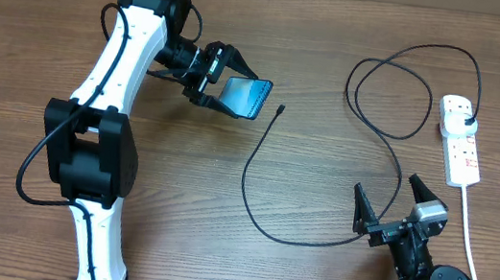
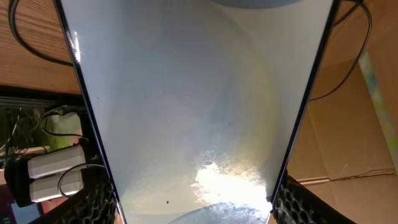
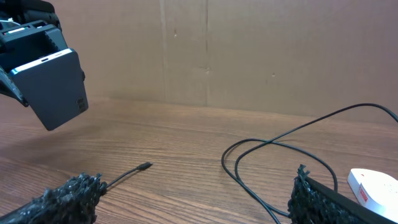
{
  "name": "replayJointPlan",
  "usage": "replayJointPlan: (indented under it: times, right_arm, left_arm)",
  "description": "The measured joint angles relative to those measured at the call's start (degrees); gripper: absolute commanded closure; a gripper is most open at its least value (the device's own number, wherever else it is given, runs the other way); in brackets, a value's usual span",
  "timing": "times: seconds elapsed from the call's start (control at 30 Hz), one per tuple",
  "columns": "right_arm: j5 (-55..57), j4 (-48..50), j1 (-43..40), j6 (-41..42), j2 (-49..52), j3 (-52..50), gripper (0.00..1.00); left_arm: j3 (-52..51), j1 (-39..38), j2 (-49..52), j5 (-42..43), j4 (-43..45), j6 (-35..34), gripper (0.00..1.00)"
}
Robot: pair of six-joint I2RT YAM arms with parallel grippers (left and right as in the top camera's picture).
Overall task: Plug charger to phone and switch on socket
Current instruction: 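Hold the phone raised and tilted with the left gripper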
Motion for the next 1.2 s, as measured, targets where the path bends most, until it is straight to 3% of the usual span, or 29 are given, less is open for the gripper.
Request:
replayJointPlan:
  times: [1.2]
  right_arm:
    - [0.44,0.04,0.00,0.04,0.00,0.00,0.00]
  left_arm:
    - [0.00,0.00,0.00,0.57,-0.07,-0.68,0.56]
